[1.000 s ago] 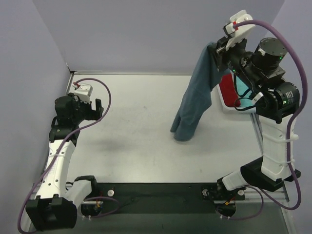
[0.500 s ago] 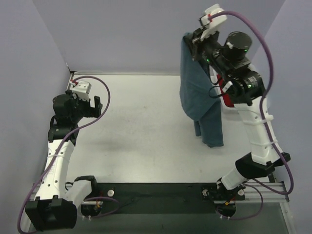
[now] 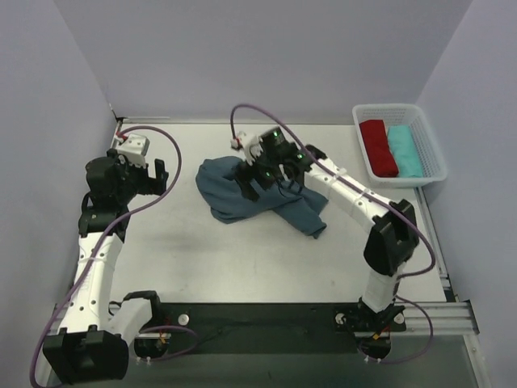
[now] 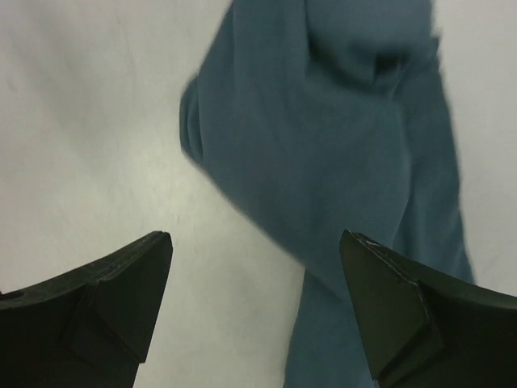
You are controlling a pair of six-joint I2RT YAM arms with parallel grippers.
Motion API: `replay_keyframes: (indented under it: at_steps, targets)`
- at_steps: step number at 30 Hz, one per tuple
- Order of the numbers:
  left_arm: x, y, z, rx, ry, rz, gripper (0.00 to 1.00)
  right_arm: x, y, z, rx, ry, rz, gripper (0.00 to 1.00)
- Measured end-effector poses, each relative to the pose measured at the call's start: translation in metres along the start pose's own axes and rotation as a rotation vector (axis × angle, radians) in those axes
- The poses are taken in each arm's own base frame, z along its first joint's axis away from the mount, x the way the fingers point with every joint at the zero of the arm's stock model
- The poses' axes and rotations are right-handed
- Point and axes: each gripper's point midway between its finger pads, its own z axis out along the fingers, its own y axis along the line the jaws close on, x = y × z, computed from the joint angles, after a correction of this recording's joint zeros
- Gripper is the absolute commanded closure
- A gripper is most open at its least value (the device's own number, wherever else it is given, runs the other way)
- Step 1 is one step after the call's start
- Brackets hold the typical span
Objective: Roll the t-shirts
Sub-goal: Move the T-shirt to the center of the board, then flatten out the T-shirt at the center of the board.
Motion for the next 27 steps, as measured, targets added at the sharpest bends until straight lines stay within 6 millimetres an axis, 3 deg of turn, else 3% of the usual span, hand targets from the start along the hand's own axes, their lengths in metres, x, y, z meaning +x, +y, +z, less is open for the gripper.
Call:
replay_keyframes:
  at_steps: [3, 5, 6, 10, 13, 16, 27]
  targets:
    - [0.004, -0.002, 0.003, 0.016, 0.012, -0.002, 0.03, 0.098, 0.004, -0.024, -0.027, 0.194, -0.025, 0.12]
    - [0.009, -0.006, 0.008, 0.042, 0.030, -0.002, 0.03, 0.145, -0.013, -0.051, 0.002, 0.278, -0.017, 0.12]
    - [0.011, -0.008, 0.010, 0.054, 0.040, 0.000, 0.03, 0.164, -0.025, -0.067, 0.028, 0.314, -0.013, 0.12]
    - [0.031, -0.031, 0.019, 0.146, 0.098, 0.041, 0.03, 0.209, -0.060, -0.107, 0.112, 0.393, -0.035, 0.12]
    - [0.051, -0.049, 0.022, 0.208, 0.152, 0.050, 0.03, 0.238, -0.057, -0.112, 0.073, 0.463, -0.097, 0.17]
    - [0.069, -0.051, 0.026, 0.221, 0.211, 0.035, 0.03, 0.256, -0.050, -0.109, 0.010, 0.510, -0.171, 0.20]
    - [0.082, -0.045, 0.032, 0.203, 0.256, 0.009, 0.03, 0.285, -0.033, -0.079, -0.112, 0.530, -0.547, 0.36]
